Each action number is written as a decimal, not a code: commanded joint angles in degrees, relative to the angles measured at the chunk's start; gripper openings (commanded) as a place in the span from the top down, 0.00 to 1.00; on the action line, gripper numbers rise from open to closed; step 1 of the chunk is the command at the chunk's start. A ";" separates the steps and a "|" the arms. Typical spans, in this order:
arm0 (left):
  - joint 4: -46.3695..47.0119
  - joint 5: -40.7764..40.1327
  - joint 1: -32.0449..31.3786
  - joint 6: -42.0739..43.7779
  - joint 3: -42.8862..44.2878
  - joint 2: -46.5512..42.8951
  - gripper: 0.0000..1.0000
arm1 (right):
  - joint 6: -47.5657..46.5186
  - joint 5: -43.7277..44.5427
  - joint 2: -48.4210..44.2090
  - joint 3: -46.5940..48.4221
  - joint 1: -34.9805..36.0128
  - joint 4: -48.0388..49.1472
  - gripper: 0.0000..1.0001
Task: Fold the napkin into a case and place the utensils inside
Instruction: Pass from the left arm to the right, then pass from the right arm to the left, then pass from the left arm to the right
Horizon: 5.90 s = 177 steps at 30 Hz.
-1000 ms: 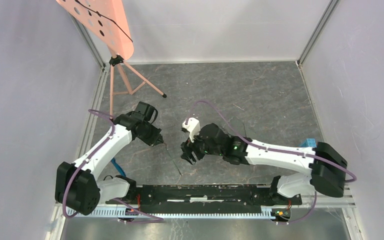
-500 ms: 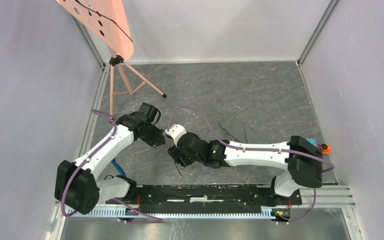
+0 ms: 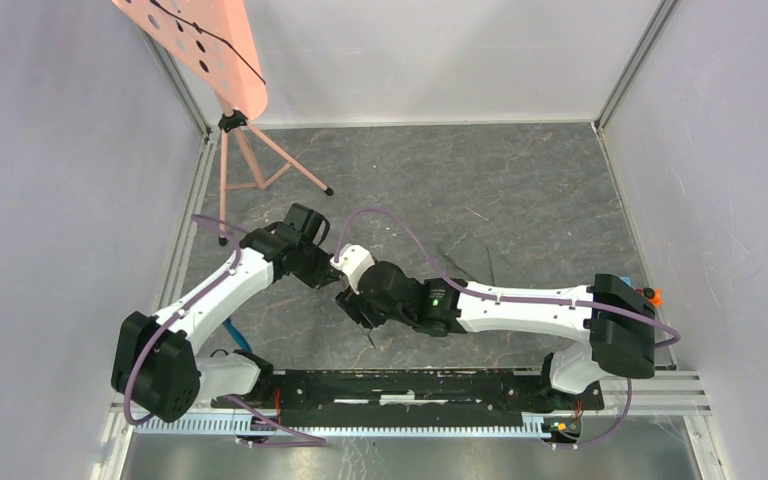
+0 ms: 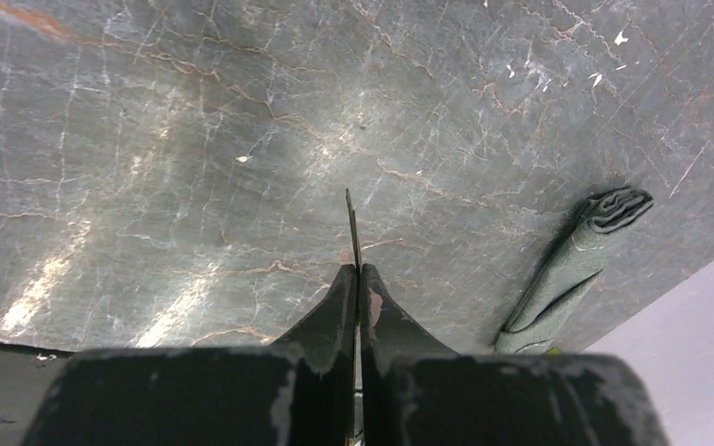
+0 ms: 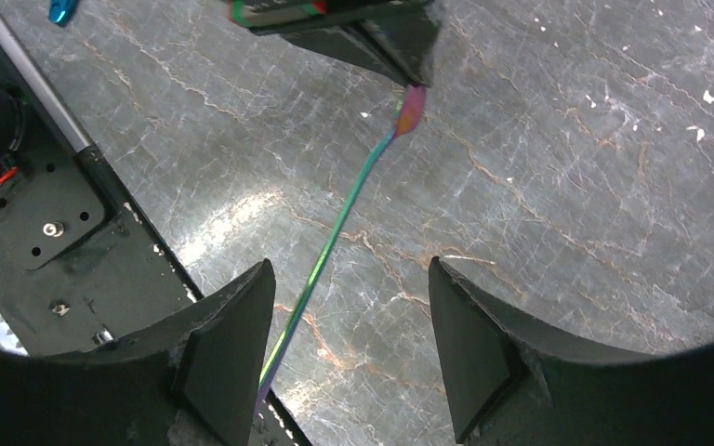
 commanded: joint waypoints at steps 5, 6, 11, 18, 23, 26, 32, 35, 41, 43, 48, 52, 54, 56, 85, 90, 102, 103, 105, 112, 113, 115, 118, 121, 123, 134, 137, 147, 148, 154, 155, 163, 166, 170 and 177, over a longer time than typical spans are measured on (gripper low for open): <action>4.52 2.45 -1.10 0.65 0.16 0.02 0.98 | -1.72 -0.45 2.64 1.67 0.30 2.39 0.39; 4.27 2.39 -1.15 -0.04 -0.13 -0.34 0.98 | -0.69 1.55 2.86 1.59 0.35 2.32 0.41; 2.91 5.05 -2.42 -4.05 -2.32 -0.47 0.98 | 2.17 8.99 5.04 0.38 0.31 5.49 0.42; 1.67 3.23 -4.57 -6.81 -1.81 -0.94 0.98 | 1.76 7.49 10.09 3.47 0.26 7.83 0.49; 0.84 2.77 -4.98 -7.26 -1.44 -1.26 0.98 | 2.27 9.94 10.76 3.11 0.27 9.08 0.59; 0.98 3.07 -5.19 -7.02 -1.78 -1.08 0.98 | 2.61 9.65 9.79 1.59 -0.25 11.12 0.76; 5.80 1.77 -4.82 2.81 -2.40 -6.05 0.60 | 4.10 -7.49 2.40 -10.44 -7.75 23.12 1.00; 13.20 5.18 -4.57 17.12 -2.20 -12.24 0.02 | 5.90 -24.61 -1.92 -17.03 -14.04 31.05 1.00; 35.24 17.70 -4.56 26.84 -14.93 -29.73 0.00 | 22.22 -50.57 -7.66 -27.01 -23.88 52.90 1.00; 44.49 20.94 -4.59 24.41 -20.95 -35.40 0.03 | 28.48 -52.93 -9.18 -28.64 -25.78 58.64 1.00; 52.82 18.51 -4.57 21.61 -28.19 -44.02 0.09 | 40.55 -54.71 -10.69 -29.84 -26.85 70.42 0.99; 59.90 20.00 -4.57 21.23 -29.09 -44.77 0.15 | 47.45 -55.54 -9.49 -29.89 -26.75 77.92 1.00; 60.92 21.48 -4.57 21.75 -27.99 -43.05 0.28 | 47.87 -55.62 -9.52 -29.49 -26.77 78.24 1.00; 60.97 22.23 -4.57 22.52 -27.08 -41.94 0.40 | 48.10 -55.64 -9.52 -29.19 -26.72 78.21 1.00; 39.19 13.88 -4.58 40.93 -14.99 -38.44 0.98 | -8.51 -5.54 -0.84 24.28 -9.35 -20.57 0.42; 38.64 13.32 -4.59 41.15 -14.85 -38.34 0.98 | -9.60 -3.64 0.36 27.03 -7.84 -22.65 0.48; 39.54 14.01 -4.57 40.44 -14.97 -37.64 0.98 | -9.98 -5.62 0.96 25.91 -7.69 -21.70 0.58; 39.56 14.10 -4.57 40.34 -14.96 -37.65 0.98 | -9.96 -5.75 1.08 25.93 -7.73 -21.22 0.61; 39.62 14.20 -4.57 40.17 -14.94 -37.61 0.98 | -10.00 -5.97 1.41 26.05 -7.74 -20.74 0.67; 39.56 13.93 -4.57 40.18 -14.79 -38.04 0.98 | -10.25 -5.95 2.68 26.96 -7.74 -21.02 0.76; 39.49 13.93 -4.57 40.24 -14.76 -38.08 0.98 | -10.38 -6.12 2.73 26.99 -7.73 -21.03 0.76; 39.41 13.98 -4.61 40.40 -14.73 -38.08 0.98 | -10.28 -6.07 2.74 26.75 -7.73 -21.05 0.74; 39.19 13.76 -4.65 40.67 -14.54 -38.04 0.98 | -10.21 -5.86 2.70 26.47 -7.74 -21.14 0.72; 38.97 13.63 -4.57 41.00 -14.41 -38.08 0.98 | -10.16 -5.96 2.40 25.89 -7.74 -21.25 0.71; 38.90 13.69 -4.57 41.14 -14.46 -38.00 0.98 | -10.13 -5.68 2.23 25.31 -7.73 -21.17 0.71; 38.18 13.40 -4.59 41.42 -14.27 -38.33 0.98 | -9.95 -4.43 1.58 23.93 -7.78 -21.06 0.66; 38.17 13.24 -4.59 41.60 -14.28 -38.22 0.98 | -9.83 -3.96 1.12 23.19 -7.75 -20.92 0.65; 38.46 13.20 -4.57 41.51 -13.82 -38.02 0.98 | -9.67 -4.92 0.61 21.37 -7.73 -19.57 0.67; 38.58 13.28 -4.58 41.46 -13.75 -37.92 0.98 | -9.68 -4.87 0.68 21.41 -7.69 -19.48 0.68; 38.74 13.58 -4.58 41.57 -14.15 -37.29 0.98 | -9.87 -4.86 1.18 22.77 -7.73 -18.99 0.72; 38.79 13.66 -4.57 41.67 -14.24 -37.28 0.98 | -9.86 -4.86 1.32 23.43 -7.73 -19.38 0.68; 38.03 13.38 -4.57 42.60 -14.25 -37.05 0.98 | -9.94 -4.48 1.49 24.70 -7.73 -21.41 0.66; 38.01 13.55 -4.57 42.98 -14.06 -36.69 0.98 | -9.82 -4.55 1.38 24.62 -7.72 -21.61 0.67; 37.95 13.62 -4.59 43.05 -13.95 -36.60 0.98 | -10.00 -4.77 1.81 24.94 -7.68 -21.72 0.76; 33.76 12.12 -4.58 43.64 -12.22 -36.65 0.76 | -15.62 -5.22 -1.34 18.02 -9.43 -14.87 0.99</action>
